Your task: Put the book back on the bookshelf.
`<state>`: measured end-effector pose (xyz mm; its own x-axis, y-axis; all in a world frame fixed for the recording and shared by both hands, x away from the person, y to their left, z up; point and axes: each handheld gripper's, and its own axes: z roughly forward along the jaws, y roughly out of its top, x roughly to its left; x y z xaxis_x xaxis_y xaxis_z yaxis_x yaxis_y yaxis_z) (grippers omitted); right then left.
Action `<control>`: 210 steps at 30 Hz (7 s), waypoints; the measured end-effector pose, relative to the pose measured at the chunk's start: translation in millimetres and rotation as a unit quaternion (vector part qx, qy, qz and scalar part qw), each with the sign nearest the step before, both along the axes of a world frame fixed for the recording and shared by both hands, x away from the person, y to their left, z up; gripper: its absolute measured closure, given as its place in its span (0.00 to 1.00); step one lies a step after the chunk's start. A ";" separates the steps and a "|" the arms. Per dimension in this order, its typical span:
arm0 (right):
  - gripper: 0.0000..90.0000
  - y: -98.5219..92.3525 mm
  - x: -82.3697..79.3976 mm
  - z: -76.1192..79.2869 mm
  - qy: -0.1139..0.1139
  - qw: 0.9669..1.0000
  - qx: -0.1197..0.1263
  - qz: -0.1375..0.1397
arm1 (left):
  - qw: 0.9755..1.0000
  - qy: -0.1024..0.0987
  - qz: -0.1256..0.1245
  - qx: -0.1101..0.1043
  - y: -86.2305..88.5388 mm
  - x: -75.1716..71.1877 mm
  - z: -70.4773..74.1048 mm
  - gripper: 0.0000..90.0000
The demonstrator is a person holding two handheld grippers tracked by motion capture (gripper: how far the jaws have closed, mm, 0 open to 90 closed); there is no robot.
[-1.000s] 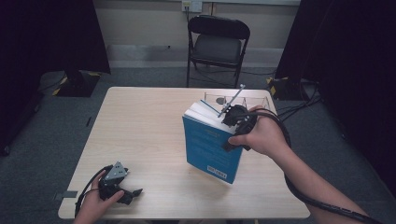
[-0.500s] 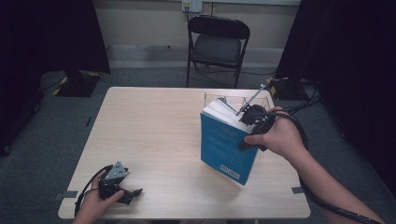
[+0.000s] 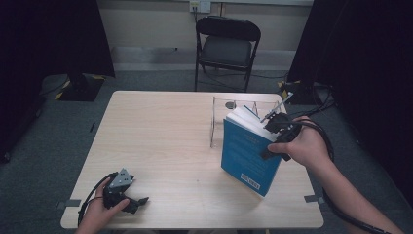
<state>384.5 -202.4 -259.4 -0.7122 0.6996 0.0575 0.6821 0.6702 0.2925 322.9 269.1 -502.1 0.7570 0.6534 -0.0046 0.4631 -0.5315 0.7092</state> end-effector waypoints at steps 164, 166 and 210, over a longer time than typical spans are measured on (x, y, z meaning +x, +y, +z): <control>0.69 -72.6 79.7 11.9 -0.037 0.967 -0.005 -0.251 | 1.000 0.001 -0.005 0.001 0.0 1.3 0.1 0.00; 0.69 -73.7 81.6 11.7 -0.036 0.966 -0.002 -0.255 | 1.000 0.001 -0.005 0.001 0.0 1.3 0.1 0.00; 0.68 -63.6 70.3 -10.4 -0.031 0.964 0.008 -0.264 | 1.000 -0.001 -0.007 0.000 0.5 1.5 0.0 0.00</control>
<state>454.8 -265.9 -269.8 -0.2599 0.9648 0.0393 0.9075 0.2302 0.3514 324.4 269.6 -502.1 0.7663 0.6424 -0.0023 0.4538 -0.5387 0.7099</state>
